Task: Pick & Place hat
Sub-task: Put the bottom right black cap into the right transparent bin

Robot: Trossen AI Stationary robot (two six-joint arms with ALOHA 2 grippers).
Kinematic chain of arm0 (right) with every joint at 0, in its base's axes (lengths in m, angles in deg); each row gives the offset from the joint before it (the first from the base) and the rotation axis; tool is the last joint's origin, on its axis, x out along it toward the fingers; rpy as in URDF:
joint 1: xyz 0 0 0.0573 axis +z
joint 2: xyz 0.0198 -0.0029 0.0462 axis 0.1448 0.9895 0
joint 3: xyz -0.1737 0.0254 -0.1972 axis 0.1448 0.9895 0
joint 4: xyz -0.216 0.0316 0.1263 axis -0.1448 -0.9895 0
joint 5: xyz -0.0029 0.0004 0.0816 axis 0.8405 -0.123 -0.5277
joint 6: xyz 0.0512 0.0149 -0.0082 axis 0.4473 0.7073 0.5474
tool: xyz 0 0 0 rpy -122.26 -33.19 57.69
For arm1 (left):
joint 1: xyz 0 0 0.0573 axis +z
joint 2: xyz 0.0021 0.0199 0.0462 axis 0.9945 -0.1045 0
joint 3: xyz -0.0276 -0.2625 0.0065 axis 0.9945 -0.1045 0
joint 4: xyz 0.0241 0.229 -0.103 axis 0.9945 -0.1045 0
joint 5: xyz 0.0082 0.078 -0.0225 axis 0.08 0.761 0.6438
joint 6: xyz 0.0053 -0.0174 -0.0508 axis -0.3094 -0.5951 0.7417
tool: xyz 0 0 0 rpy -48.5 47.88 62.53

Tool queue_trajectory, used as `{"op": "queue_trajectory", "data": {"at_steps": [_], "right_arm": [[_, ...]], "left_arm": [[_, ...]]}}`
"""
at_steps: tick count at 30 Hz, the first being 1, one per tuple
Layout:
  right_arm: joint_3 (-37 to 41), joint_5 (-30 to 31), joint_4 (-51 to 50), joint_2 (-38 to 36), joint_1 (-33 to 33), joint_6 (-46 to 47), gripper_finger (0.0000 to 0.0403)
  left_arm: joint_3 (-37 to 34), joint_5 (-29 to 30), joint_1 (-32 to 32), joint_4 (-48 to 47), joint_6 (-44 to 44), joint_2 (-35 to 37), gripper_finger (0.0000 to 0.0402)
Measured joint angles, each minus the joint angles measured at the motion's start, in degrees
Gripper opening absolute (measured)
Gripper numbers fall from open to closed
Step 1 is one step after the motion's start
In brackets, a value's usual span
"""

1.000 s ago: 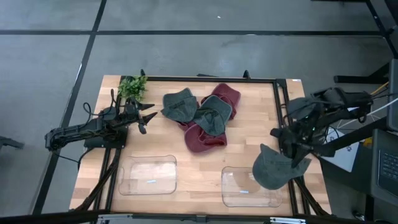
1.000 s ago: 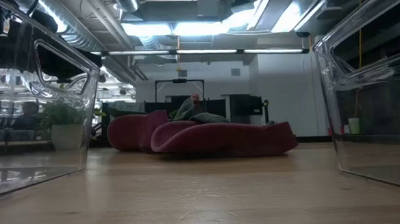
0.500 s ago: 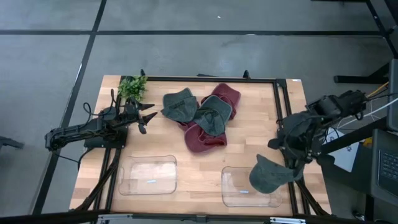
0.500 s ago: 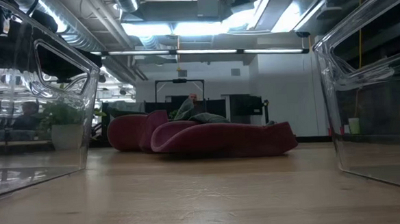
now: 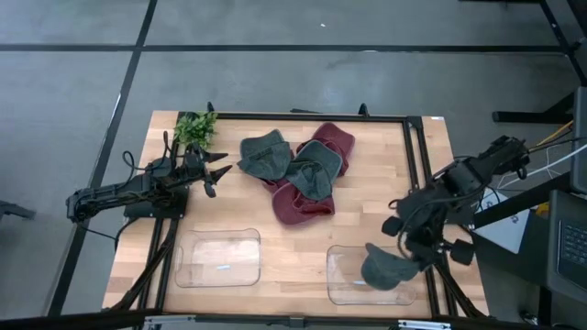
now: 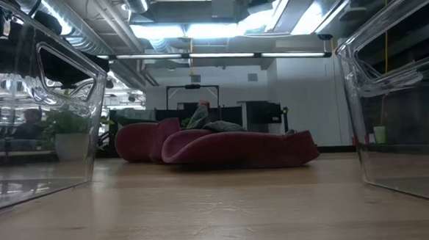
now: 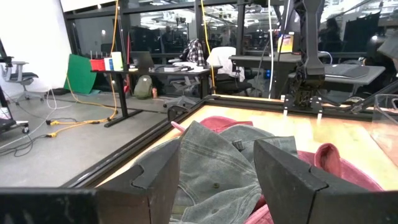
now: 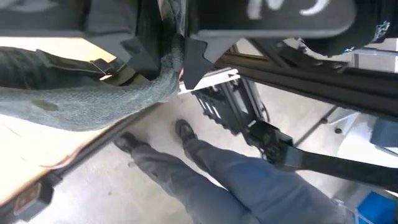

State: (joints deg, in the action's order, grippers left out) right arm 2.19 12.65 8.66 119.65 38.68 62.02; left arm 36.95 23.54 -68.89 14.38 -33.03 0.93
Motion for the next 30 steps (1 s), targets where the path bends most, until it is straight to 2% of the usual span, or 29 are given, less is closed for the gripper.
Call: {"op": "queue_trajectory", "data": {"at_steps": [14,23,30], "right_arm": [[0.91,6.18,0.46,6.82,0.2,-1.24,0.0039],[12.2,6.15,12.24,7.05,0.5,8.8,0.0038],[19.72,6.13,22.38,7.05,0.48,11.19,0.0034]], "left_arm": [[-0.01,0.02,-0.01,0.0,0.0,0.0,0.0198],[-0.01,0.0,-0.02,0.0,0.0,0.0,0.0198],[-0.01,0.01,-0.02,0.0,0.0,0.0,0.0198]]}}
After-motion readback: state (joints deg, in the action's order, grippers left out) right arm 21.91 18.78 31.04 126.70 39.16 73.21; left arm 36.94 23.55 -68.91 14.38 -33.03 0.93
